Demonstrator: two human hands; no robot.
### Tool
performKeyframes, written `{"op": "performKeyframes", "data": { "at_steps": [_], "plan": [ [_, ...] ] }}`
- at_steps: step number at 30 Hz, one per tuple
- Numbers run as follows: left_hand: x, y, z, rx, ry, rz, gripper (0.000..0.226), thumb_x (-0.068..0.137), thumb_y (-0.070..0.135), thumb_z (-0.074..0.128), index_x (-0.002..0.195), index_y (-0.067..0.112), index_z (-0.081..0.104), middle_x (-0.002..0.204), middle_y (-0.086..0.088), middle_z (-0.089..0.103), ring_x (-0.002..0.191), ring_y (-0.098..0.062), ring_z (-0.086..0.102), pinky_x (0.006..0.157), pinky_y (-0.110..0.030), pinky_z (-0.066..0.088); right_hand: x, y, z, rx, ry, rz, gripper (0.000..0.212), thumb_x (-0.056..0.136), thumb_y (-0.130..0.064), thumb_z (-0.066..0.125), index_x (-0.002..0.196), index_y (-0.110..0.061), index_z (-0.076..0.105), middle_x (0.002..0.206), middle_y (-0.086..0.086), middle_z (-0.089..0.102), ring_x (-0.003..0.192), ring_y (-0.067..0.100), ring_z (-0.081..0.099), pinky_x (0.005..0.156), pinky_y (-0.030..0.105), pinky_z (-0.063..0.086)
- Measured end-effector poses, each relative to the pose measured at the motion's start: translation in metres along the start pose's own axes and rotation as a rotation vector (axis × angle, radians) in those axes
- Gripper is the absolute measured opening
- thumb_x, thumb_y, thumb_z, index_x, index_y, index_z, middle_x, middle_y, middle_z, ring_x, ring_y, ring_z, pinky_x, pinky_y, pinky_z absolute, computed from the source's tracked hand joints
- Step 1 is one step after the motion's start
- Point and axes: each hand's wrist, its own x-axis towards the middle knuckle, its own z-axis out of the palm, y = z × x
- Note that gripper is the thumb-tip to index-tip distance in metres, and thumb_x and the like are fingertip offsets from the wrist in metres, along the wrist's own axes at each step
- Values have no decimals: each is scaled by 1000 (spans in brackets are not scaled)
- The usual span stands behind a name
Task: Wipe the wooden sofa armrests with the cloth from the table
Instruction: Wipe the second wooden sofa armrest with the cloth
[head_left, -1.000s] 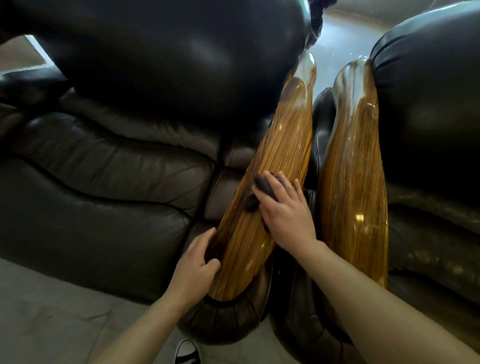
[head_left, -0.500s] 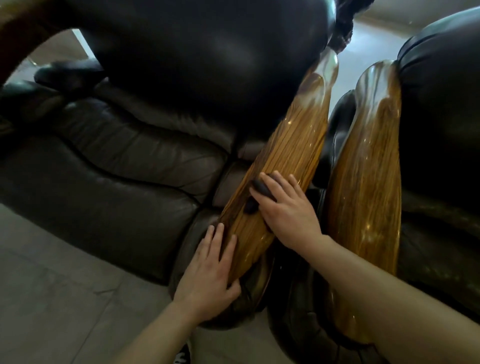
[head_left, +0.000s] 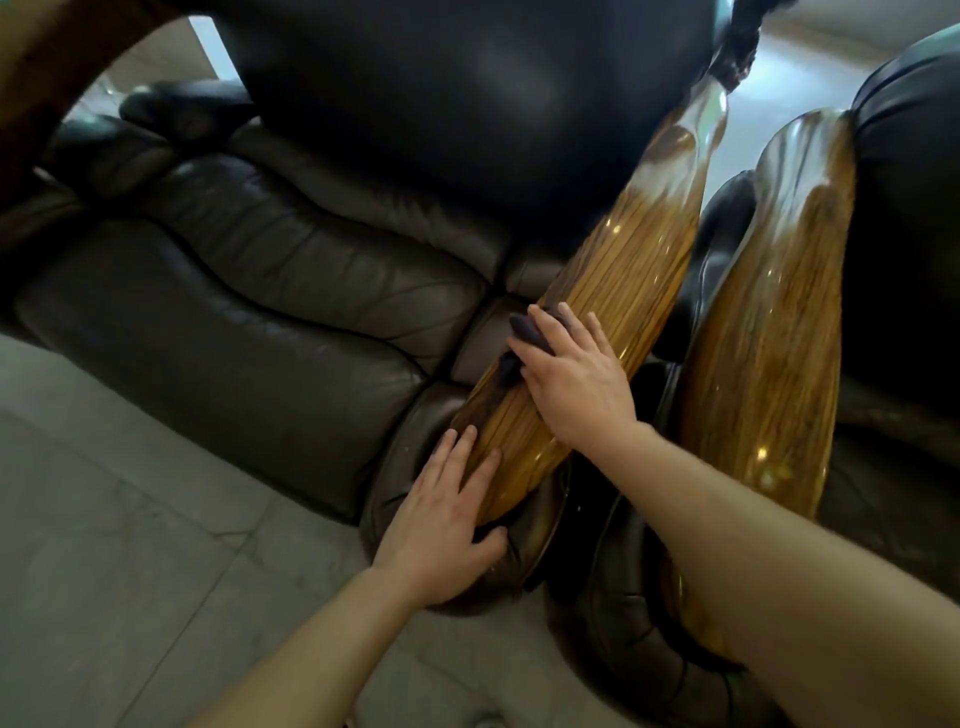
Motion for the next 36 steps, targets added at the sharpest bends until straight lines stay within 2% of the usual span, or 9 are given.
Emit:
{"op": "performKeyframes", "data": {
  "at_steps": [2, 7, 9, 13, 14, 18, 20, 28, 36],
  "plan": [
    [-3, -2, 0, -22, 1, -5, 81, 83, 61, 41, 155, 33, 16, 165, 8, -9, 146, -6, -23, 118, -30, 3, -21, -16, 10, 23, 44, 8, 45, 102, -32, 45, 146, -28, 48, 163, 6, 27, 153, 36, 13, 123, 54, 12],
    [-7, -5, -6, -89, -51, -21, 77, 86, 64, 36, 154, 38, 11, 164, 13, -10, 145, -2, -24, 116, -30, 5, -63, -6, 17, -16, -44, -384, 57, 95, -28, 57, 150, -28, 42, 165, 7, 24, 153, 37, 11, 123, 56, 15],
    [-8, -5, -8, -124, -69, -35, 77, 86, 68, 33, 154, 37, 15, 164, 14, -9, 145, -1, -22, 116, -30, 7, -55, 11, 11, -77, -73, -441, 58, 95, -28, 57, 151, -29, 40, 165, 7, 23, 154, 35, 12, 123, 54, 16],
    [-11, -7, -12, -153, -94, -72, 78, 86, 71, 32, 154, 36, 19, 164, 15, -4, 147, -2, -13, 116, -31, 8, -37, 13, -3, -21, 30, -65, 49, 97, -23, 61, 144, -23, 51, 161, 11, 32, 152, 37, 18, 123, 54, 19],
    [-12, -7, -12, -159, -100, -87, 78, 86, 72, 31, 154, 36, 19, 164, 16, -3, 147, -2, -11, 116, -31, 8, -39, 5, 0, -15, 41, -35, 50, 95, -22, 63, 143, -22, 52, 161, 12, 32, 152, 38, 17, 122, 55, 20],
    [-17, -2, -13, -205, -141, -146, 81, 82, 76, 28, 153, 39, 15, 164, 15, -1, 148, -5, -6, 116, -35, 15, -60, -6, 13, 26, -52, -335, 53, 94, -24, 60, 146, -25, 48, 163, 9, 29, 153, 37, 13, 122, 55, 19],
    [-18, -3, -14, -214, -151, -161, 81, 81, 77, 28, 152, 40, 15, 163, 16, 0, 148, -6, -4, 116, -36, 18, -57, 3, 7, 82, -73, -358, 52, 97, -22, 60, 147, -26, 47, 163, 8, 29, 154, 33, 15, 123, 52, 21],
    [-29, -5, -20, -262, -92, -208, 78, 83, 75, 34, 151, 41, 19, 162, 17, 3, 147, -5, 0, 116, -37, 19, -50, -13, -15, 529, 2, -55, 39, 100, -15, 57, 139, -21, 58, 153, 2, 44, 144, 21, 39, 115, 42, 39],
    [-52, -10, -44, -257, -34, -226, 81, 83, 72, 32, 154, 36, 19, 164, 10, 3, 149, -6, -4, 120, -34, 12, -43, -33, -36, 754, -26, 95, 44, 100, -17, 58, 142, -29, 53, 143, -9, 49, 130, 6, 44, 106, 30, 46]
  ]
}}
